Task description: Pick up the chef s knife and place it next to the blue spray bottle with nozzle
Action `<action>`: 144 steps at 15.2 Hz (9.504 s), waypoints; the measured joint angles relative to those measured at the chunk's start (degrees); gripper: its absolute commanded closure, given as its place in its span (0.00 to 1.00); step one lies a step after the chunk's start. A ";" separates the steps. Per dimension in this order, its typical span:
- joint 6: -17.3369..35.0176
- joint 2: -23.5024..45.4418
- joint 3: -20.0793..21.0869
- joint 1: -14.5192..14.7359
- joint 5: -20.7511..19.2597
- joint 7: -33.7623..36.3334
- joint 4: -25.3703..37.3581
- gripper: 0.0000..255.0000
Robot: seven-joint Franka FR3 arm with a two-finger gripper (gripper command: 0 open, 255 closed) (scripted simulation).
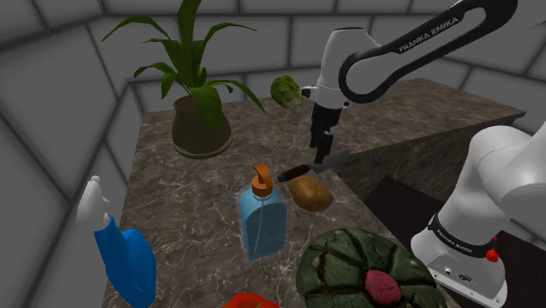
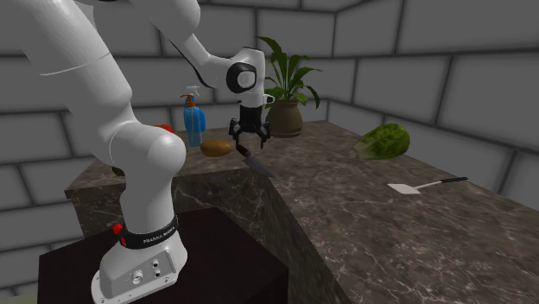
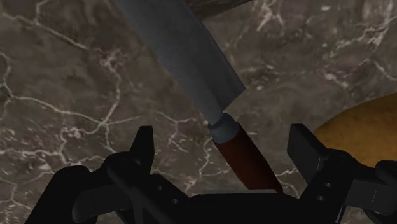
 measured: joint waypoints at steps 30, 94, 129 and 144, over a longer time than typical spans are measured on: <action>3.10 2.57 0.04 0.98 0.89 -1.27 -0.46 1.00; -38.73 6.47 8.20 3.97 0.66 13.90 46.50 1.00; -24.84 29.57 15.66 10.47 -1.85 26.99 56.93 1.00; -13.63 31.13 15.64 10.52 -1.75 26.22 47.24 1.00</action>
